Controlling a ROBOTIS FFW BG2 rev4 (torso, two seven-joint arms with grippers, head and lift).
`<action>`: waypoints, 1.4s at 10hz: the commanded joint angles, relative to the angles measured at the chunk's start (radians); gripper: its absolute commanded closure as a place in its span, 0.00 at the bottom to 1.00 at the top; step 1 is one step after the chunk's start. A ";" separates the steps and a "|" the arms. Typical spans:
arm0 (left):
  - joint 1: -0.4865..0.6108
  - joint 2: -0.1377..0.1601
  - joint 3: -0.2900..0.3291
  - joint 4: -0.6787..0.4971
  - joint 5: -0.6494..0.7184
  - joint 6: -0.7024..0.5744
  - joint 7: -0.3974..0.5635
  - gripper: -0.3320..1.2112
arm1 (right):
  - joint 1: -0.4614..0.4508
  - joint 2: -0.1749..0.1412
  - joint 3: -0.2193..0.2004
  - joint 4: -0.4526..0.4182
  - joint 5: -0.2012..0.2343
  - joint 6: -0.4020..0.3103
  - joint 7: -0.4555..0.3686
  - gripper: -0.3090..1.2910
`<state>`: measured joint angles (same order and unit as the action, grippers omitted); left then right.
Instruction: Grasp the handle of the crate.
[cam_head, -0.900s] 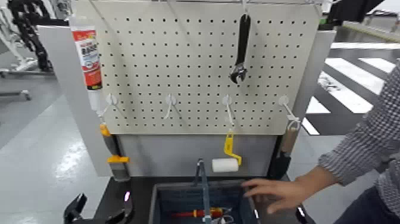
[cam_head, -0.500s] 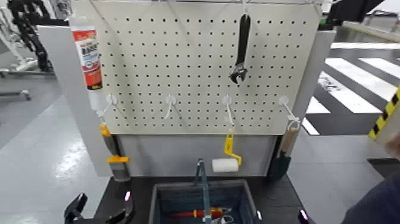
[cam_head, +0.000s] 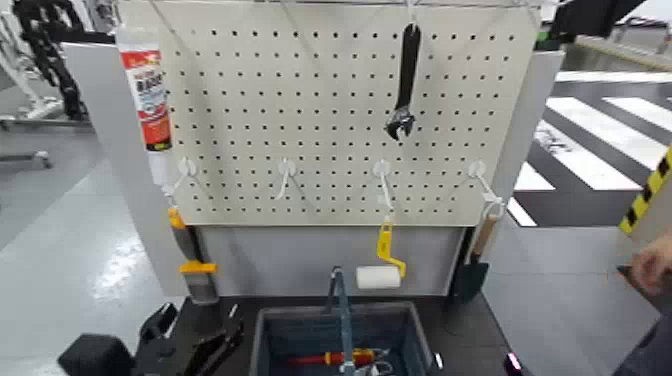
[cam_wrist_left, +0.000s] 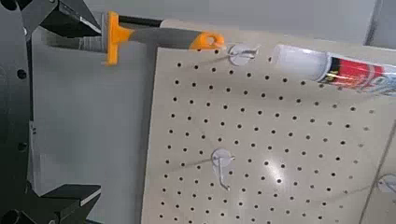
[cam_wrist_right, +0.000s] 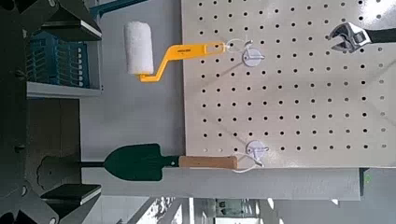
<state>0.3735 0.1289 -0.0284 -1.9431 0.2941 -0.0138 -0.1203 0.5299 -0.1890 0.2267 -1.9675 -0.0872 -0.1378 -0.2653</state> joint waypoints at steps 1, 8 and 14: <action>-0.091 0.067 0.001 -0.036 0.287 0.253 -0.070 0.29 | -0.001 0.002 -0.003 0.002 0.007 -0.008 0.000 0.29; -0.257 0.147 0.015 0.095 0.887 0.735 -0.165 0.29 | -0.001 0.003 -0.001 0.002 0.009 -0.009 0.003 0.29; -0.423 0.172 -0.070 0.335 1.209 0.904 -0.197 0.29 | -0.002 0.005 0.000 0.009 0.009 -0.022 0.008 0.29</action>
<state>-0.0278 0.2974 -0.0903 -1.6335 1.4853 0.8653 -0.3179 0.5286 -0.1840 0.2268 -1.9602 -0.0783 -0.1579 -0.2578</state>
